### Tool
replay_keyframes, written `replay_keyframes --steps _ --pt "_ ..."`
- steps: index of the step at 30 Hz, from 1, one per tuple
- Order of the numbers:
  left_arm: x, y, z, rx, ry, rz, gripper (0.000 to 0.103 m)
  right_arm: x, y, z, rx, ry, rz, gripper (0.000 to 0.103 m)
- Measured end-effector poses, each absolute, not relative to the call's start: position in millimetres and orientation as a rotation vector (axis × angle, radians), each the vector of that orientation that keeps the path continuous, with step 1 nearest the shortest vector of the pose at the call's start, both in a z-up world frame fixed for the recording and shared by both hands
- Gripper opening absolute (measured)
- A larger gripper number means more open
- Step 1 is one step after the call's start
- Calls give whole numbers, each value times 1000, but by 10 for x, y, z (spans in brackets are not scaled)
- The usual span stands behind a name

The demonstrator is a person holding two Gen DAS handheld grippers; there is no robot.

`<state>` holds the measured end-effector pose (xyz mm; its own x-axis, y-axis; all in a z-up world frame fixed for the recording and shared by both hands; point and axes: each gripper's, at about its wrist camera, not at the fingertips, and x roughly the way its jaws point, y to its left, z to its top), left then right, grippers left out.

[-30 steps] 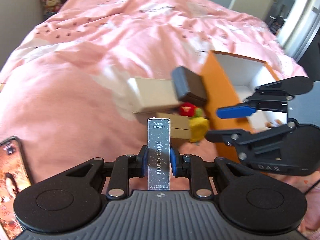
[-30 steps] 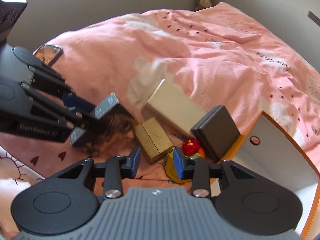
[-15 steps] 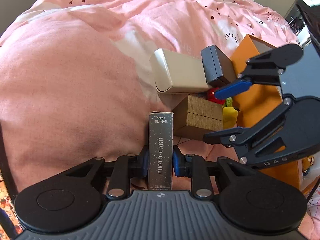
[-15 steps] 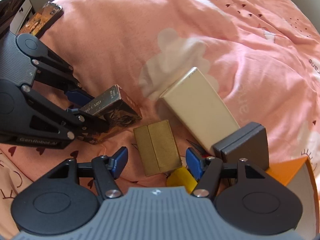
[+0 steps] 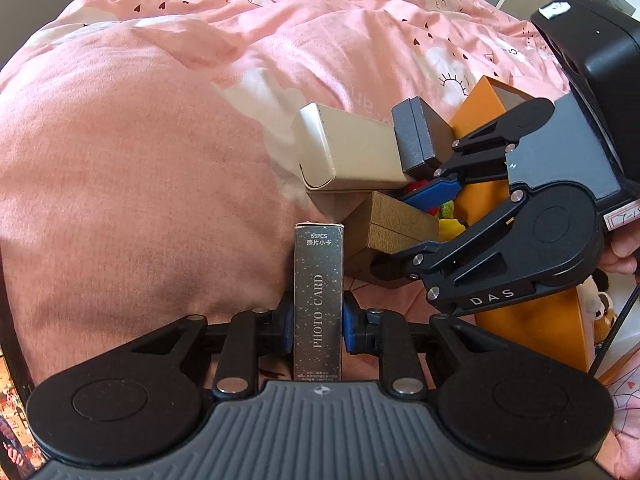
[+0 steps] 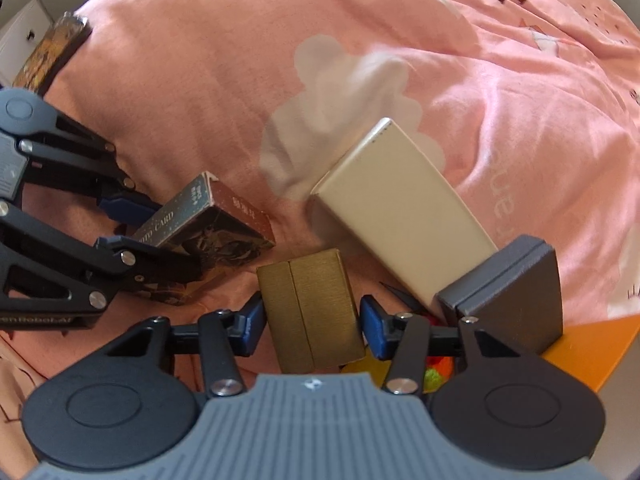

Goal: Organize objects
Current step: 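Lift the photo card box with the left gripper while the right grasps a brown kraft box, then carry both boxes over the orange box while the left gripper releases the photo card box inside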

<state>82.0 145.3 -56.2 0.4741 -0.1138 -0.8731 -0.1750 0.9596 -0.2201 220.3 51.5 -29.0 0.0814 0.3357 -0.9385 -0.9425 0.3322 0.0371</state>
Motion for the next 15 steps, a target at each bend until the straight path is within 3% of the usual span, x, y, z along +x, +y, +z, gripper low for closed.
replay_keyframes --steps 8,15 --pt "796 1401 -264 -302 1040 20 25 2038 53 204 -433 1049 981 52" --pt "905 1164 285 -274 928 -88 25 1914 -658 876 -120 908 870 50"
